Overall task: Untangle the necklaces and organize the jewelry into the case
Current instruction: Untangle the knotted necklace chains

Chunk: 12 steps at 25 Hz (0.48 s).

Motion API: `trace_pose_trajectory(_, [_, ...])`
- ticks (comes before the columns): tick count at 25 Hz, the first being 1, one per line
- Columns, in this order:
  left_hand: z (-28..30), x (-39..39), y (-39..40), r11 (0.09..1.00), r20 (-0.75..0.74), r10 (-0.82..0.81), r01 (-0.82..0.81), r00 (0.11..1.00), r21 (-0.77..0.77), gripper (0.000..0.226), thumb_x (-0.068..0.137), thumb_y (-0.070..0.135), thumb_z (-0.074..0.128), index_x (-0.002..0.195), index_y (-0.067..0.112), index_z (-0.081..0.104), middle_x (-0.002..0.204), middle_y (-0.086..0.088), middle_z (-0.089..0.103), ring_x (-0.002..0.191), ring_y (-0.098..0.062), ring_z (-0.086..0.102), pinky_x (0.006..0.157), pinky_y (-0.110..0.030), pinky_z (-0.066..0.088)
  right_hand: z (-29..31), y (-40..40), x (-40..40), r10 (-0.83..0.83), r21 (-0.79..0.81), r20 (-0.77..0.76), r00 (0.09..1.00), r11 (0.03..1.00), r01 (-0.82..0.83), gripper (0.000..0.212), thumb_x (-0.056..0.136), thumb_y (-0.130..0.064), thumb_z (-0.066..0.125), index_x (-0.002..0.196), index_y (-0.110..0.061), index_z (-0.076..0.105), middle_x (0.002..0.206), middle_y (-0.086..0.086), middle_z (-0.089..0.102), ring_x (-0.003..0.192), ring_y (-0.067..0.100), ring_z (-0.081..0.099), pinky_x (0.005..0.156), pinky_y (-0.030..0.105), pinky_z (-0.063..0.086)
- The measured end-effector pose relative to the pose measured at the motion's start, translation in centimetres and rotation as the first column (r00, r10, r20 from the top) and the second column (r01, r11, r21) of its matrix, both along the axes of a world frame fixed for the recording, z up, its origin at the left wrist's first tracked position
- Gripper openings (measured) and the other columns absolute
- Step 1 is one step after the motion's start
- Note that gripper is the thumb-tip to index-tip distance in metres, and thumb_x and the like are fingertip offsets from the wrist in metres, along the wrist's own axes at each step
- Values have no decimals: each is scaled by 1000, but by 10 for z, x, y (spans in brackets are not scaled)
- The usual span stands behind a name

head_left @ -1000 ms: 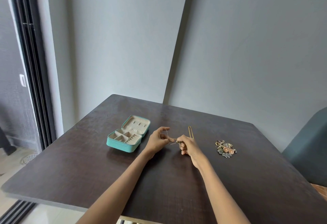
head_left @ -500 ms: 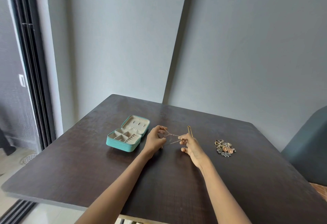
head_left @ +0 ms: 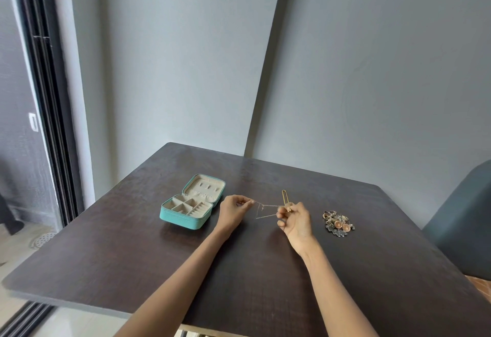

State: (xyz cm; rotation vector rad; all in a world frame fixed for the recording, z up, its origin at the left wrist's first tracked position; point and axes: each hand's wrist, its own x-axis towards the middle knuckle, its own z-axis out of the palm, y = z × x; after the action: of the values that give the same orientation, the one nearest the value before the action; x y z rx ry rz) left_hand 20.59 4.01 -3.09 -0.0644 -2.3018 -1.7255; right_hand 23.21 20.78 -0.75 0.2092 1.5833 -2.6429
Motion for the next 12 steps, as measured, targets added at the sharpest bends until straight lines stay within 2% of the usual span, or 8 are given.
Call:
trace_pose_trajectory(2, [0, 0, 0, 999, 2, -9, 9, 1000, -36, 15, 84, 22, 69, 87, 9, 76, 82, -6, 73, 58, 3, 51, 57, -12, 36, -1, 3, -1, -19, -60, -5, 1000, 998, 18, 22, 84, -12, 30, 63, -16, 36, 54, 1, 50, 55, 14, 39, 41, 20, 30])
trace_pose_trajectory(6, [2, 5, -1, 991, -18, -99, 96, 995, -93, 10, 82, 8, 66, 80, 13, 75, 74, 5, 61, 54, 3, 50, 57, -8, 36, -3, 1, -2, -22, -69, -15, 1000, 997, 21, 22, 84, -11, 29, 63, -15, 36, 51, 1, 50, 53, 14, 41, 45, 22, 33])
trace_pose_trajectory(9, [1, 6, -5, 964, -17, -191, 184, 981, -194, 33, 76, -9, 51, 72, 18, 70, 77, 6, 51, 61, -2, 45, 60, -9, 35, -1, 1, -1, -20, -56, -15, 1000, 998, 19, 23, 85, -12, 29, 64, -15, 36, 50, 1, 49, 53, 15, 44, 55, 26, 35])
trace_pose_trajectory(12, [3, 6, -4, 901, -27, -255, 228, 967, -369, 50, 71, -15, 39, 79, 16, 77, 83, 2, 51, 74, -12, 51, 69, -16, 39, 3, 0, -1, -13, -55, -5, 1000, 998, 13, 23, 86, -13, 29, 65, -15, 37, 49, 0, 47, 52, 15, 48, 57, 26, 41])
